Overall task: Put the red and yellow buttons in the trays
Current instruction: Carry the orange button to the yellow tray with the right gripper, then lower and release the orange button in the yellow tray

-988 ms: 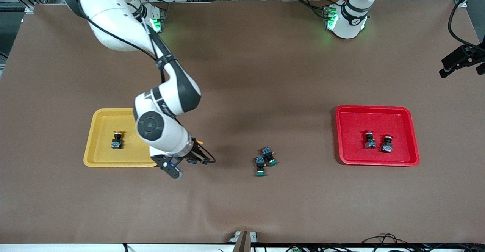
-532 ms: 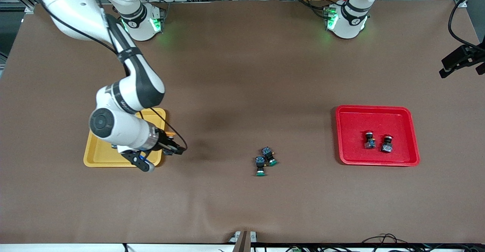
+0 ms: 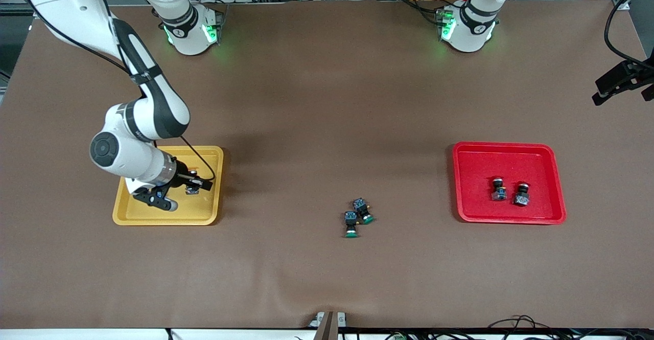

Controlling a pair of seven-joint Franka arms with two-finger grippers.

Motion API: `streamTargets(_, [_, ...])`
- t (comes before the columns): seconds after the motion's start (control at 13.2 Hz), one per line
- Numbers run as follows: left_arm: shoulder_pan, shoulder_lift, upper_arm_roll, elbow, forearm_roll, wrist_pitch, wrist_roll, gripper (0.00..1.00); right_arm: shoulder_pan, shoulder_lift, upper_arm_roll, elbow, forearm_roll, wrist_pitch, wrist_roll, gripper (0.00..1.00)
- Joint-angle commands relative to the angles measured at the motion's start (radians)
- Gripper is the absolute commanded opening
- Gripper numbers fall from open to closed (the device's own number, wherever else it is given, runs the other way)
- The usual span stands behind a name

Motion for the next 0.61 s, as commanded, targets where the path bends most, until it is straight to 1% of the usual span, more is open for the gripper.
streamTargets(0.0, [0.005,0.025,-0.001,0.032,-0.015,-0.024,0.015,1.00,-0.064,-0.036,0.019,-0.082,-0.037,0.050,-0.060,0.00])
streamTargets(0.15, [0.004,0.025,-0.001,0.032,-0.015,-0.024,0.012,1.00,-0.093,-0.003,0.006,-0.082,-0.049,0.087,-0.091,0.00])
streamTargets(0.23, [0.004,0.025,-0.001,0.032,-0.015,-0.024,0.013,1.00,-0.093,0.013,0.006,-0.071,-0.049,0.093,-0.094,0.11])
streamTargets(0.3, [0.004,0.027,-0.001,0.032,-0.015,-0.024,0.013,1.00,-0.093,0.023,0.006,-0.050,-0.049,0.088,-0.091,0.60])
streamTargets(0.38, [0.004,0.027,-0.001,0.032,-0.013,-0.024,0.013,1.00,-0.096,0.030,0.006,-0.037,-0.049,0.082,-0.093,1.00])
streamTargets(0.53, [0.004,0.025,-0.001,0.032,-0.015,-0.024,0.013,1.00,-0.087,0.031,0.009,-0.002,-0.048,0.081,-0.091,1.00])
